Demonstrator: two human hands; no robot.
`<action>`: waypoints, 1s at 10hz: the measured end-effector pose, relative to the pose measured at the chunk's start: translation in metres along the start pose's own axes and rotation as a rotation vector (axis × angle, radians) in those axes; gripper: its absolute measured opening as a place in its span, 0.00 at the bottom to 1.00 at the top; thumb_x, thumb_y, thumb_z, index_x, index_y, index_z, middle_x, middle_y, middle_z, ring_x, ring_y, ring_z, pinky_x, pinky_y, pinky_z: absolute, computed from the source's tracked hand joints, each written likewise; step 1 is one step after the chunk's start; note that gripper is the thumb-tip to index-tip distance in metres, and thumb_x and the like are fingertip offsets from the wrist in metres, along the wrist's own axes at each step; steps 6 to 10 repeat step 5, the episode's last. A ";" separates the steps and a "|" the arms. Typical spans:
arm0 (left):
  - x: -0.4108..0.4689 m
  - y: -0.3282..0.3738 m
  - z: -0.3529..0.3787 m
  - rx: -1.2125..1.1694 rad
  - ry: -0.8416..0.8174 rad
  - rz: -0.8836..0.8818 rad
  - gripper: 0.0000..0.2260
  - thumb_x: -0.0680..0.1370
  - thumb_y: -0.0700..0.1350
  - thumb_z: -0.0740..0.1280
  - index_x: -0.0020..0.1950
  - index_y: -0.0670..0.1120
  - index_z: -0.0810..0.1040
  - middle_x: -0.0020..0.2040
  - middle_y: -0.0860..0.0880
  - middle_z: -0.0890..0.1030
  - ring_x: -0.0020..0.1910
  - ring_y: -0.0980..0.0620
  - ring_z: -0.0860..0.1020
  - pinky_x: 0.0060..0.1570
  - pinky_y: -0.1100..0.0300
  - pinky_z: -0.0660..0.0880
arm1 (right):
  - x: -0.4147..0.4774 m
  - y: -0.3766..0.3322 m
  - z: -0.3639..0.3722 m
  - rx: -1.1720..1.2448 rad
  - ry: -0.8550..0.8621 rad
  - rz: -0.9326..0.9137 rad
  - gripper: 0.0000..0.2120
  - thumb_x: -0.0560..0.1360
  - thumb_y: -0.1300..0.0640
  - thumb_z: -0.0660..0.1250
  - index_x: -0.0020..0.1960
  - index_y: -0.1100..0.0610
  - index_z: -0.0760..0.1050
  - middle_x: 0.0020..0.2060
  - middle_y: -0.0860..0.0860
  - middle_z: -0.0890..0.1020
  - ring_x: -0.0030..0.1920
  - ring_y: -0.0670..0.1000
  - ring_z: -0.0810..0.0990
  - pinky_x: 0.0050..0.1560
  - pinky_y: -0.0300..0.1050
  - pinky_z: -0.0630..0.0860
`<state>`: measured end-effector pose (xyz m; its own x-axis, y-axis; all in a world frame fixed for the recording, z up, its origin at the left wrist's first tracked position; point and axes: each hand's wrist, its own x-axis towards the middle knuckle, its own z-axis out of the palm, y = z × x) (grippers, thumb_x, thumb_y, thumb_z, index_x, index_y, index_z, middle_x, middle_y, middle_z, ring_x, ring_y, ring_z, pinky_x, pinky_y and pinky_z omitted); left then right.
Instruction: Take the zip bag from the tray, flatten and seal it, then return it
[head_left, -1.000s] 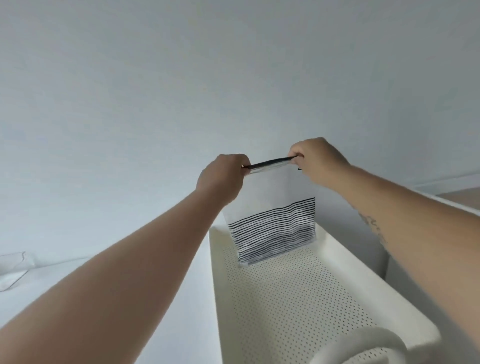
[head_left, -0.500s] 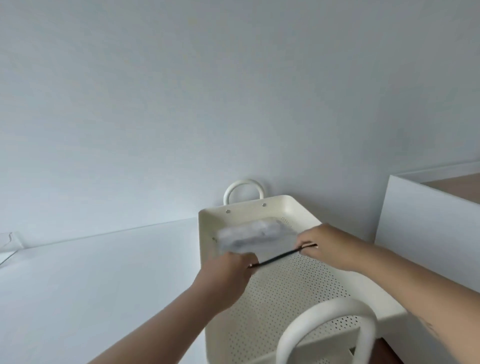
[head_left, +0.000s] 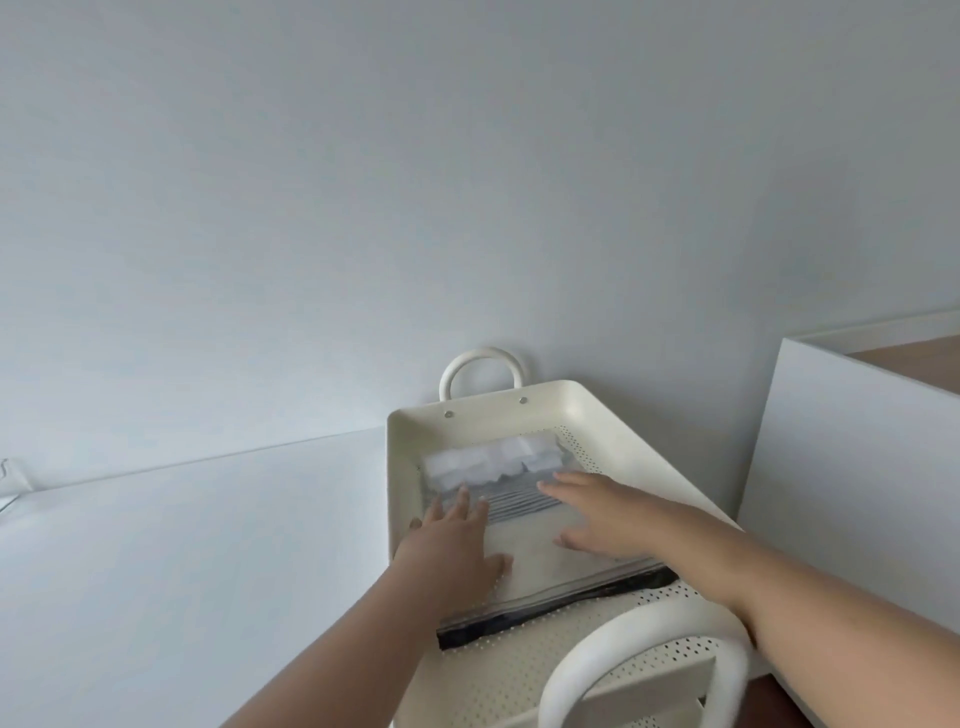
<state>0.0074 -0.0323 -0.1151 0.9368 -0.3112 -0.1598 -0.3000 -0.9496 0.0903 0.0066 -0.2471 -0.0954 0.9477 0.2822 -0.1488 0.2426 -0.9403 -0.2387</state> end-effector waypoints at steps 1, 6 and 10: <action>0.010 0.000 0.010 -0.001 -0.108 -0.033 0.35 0.77 0.65 0.52 0.79 0.53 0.44 0.80 0.50 0.42 0.78 0.41 0.45 0.74 0.43 0.49 | 0.008 0.002 0.010 -0.046 -0.100 -0.001 0.35 0.79 0.41 0.59 0.79 0.49 0.47 0.80 0.49 0.46 0.79 0.53 0.44 0.77 0.49 0.45; -0.006 0.004 -0.005 0.041 0.071 0.020 0.31 0.78 0.63 0.56 0.76 0.50 0.59 0.78 0.49 0.60 0.76 0.45 0.59 0.72 0.47 0.60 | -0.011 0.006 0.004 0.079 0.046 -0.005 0.30 0.78 0.42 0.61 0.77 0.48 0.58 0.78 0.48 0.58 0.77 0.49 0.56 0.74 0.41 0.50; -0.006 0.004 -0.005 0.041 0.071 0.020 0.31 0.78 0.63 0.56 0.76 0.50 0.59 0.78 0.49 0.60 0.76 0.45 0.59 0.72 0.47 0.60 | -0.011 0.006 0.004 0.079 0.046 -0.005 0.30 0.78 0.42 0.61 0.77 0.48 0.58 0.78 0.48 0.58 0.77 0.49 0.56 0.74 0.41 0.50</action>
